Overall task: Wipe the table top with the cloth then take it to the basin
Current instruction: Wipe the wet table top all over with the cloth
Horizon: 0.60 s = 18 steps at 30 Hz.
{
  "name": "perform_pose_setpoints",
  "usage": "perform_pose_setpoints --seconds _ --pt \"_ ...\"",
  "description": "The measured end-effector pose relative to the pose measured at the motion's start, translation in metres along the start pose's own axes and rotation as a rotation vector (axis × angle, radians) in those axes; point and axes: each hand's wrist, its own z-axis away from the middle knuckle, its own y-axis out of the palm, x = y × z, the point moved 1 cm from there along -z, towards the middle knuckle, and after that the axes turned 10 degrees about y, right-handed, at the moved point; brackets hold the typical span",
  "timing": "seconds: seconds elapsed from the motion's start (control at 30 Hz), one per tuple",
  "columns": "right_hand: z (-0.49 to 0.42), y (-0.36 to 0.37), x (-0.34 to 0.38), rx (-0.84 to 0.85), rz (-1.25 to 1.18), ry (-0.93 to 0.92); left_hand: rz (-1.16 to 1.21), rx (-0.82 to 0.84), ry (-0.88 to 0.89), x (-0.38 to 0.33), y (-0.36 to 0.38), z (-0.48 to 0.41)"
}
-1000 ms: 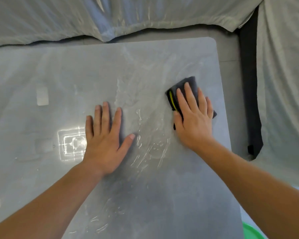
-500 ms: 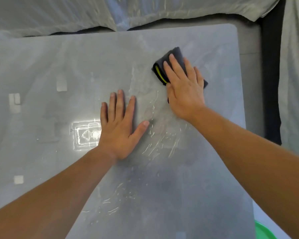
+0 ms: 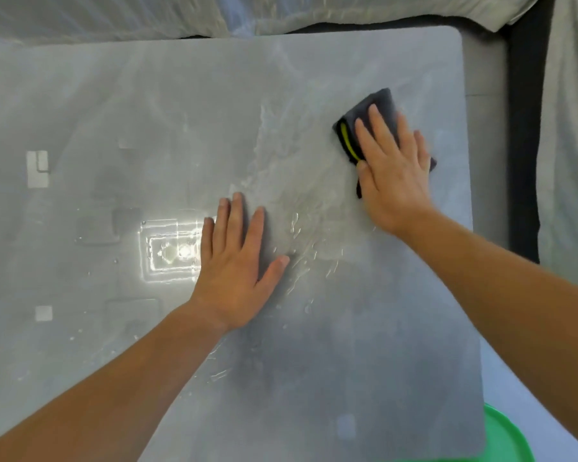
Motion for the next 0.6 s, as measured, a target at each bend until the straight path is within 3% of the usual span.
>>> perform_pose_setpoints --seconds 0.2,0.27,0.4,0.6 --pt "0.116 0.017 -0.003 0.105 0.076 -0.171 -0.001 0.045 -0.059 -0.011 0.0 -0.002" --pt "0.096 0.01 -0.015 0.083 0.059 -0.098 0.003 0.054 -0.062 -0.013 0.003 -0.001" --pt "0.058 0.01 -0.018 -0.032 -0.06 0.279 0.019 0.047 -0.081 -0.016 0.008 -0.002" --pt "0.184 0.028 -0.005 0.034 -0.002 0.178 -0.007 0.07 -0.124 -0.022 0.01 -0.004"
